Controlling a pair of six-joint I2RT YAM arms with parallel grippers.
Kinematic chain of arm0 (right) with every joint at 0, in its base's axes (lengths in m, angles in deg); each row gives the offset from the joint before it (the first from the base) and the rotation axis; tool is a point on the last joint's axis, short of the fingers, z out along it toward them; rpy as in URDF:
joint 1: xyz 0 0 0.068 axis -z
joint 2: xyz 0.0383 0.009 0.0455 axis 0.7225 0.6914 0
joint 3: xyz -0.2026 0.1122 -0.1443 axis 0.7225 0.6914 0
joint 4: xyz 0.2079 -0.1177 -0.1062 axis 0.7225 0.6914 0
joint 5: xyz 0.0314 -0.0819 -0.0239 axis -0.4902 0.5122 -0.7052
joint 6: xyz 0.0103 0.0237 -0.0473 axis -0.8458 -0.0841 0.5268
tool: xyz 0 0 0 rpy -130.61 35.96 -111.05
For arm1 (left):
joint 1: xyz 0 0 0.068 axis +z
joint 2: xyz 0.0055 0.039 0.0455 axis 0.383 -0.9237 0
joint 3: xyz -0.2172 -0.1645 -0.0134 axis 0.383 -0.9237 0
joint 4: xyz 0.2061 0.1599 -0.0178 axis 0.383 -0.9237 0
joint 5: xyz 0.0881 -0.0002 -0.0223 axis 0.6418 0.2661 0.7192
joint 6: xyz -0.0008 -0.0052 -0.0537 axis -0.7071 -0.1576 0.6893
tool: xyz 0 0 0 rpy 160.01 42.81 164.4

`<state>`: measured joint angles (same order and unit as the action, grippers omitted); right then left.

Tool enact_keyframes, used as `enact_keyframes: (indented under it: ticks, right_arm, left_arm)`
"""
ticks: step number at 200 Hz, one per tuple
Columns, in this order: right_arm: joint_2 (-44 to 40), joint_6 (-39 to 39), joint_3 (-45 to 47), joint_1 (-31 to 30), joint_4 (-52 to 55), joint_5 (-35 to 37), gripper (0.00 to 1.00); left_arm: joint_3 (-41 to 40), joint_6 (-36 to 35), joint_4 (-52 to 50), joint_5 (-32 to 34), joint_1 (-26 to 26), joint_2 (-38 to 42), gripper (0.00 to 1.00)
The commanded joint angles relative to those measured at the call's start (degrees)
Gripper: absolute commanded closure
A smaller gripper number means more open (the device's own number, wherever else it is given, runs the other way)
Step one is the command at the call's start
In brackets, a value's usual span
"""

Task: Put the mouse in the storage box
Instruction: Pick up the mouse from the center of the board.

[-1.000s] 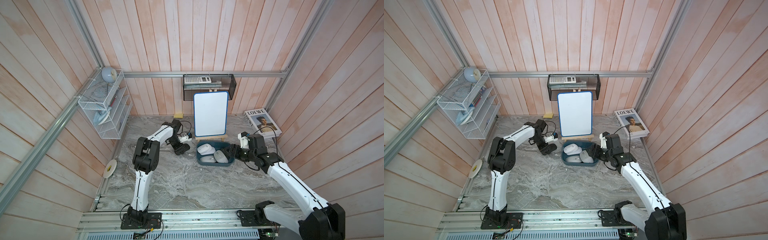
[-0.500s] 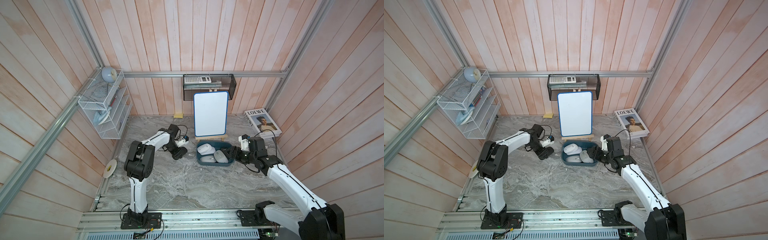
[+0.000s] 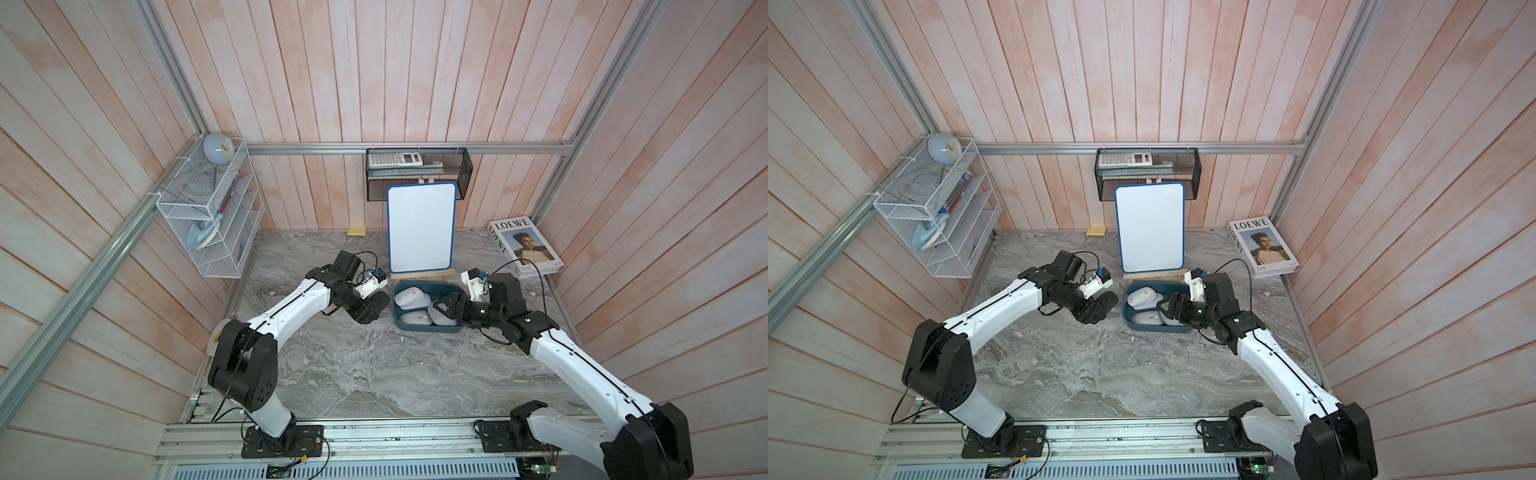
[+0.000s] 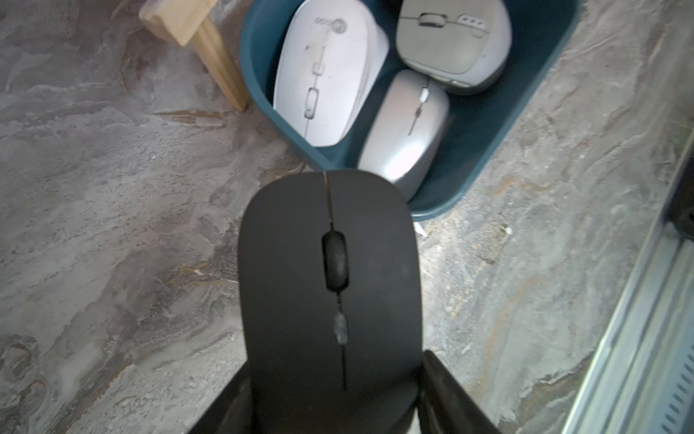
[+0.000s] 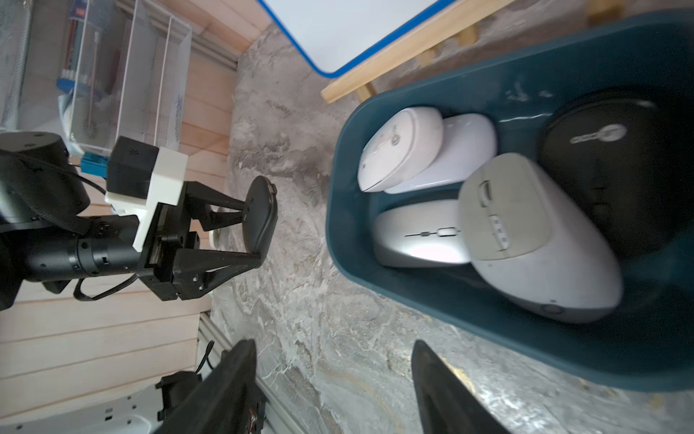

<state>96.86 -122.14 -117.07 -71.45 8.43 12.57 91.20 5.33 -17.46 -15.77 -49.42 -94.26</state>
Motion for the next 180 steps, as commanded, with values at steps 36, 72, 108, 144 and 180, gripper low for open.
enact_keyframes:
  ticks: [36,72,108,144,180]
  right_arm:
    - [4.3,-11.3,-2.9,-12.6,-13.1,-0.9,0.31]
    - [6.0,-14.4,-4.3,-17.8,-16.3,2.2,0.31]
    - [8.0,-16.0,-6.3,-21.3,-16.9,4.3,0.31]
    - [9.4,-15.6,-7.8,-24.1,-16.2,5.9,0.31]
    - [11.6,-15.7,-9.3,-25.7,-15.4,5.8,0.34]
  left_arm:
    - [-9.6,6.5,2.9,-6.2,-4.4,15.1,0.60]
    - [-14.7,8.4,2.4,-9.1,-4.8,24.1,0.59]
    - [-18.2,11.3,5.2,-9.7,-4.8,30.3,0.58]
    - [-19.2,11.8,5.8,-9.5,-4.9,31.7,0.59]
    - [-19.0,12.0,5.7,-9.9,-4.9,31.8,0.58]
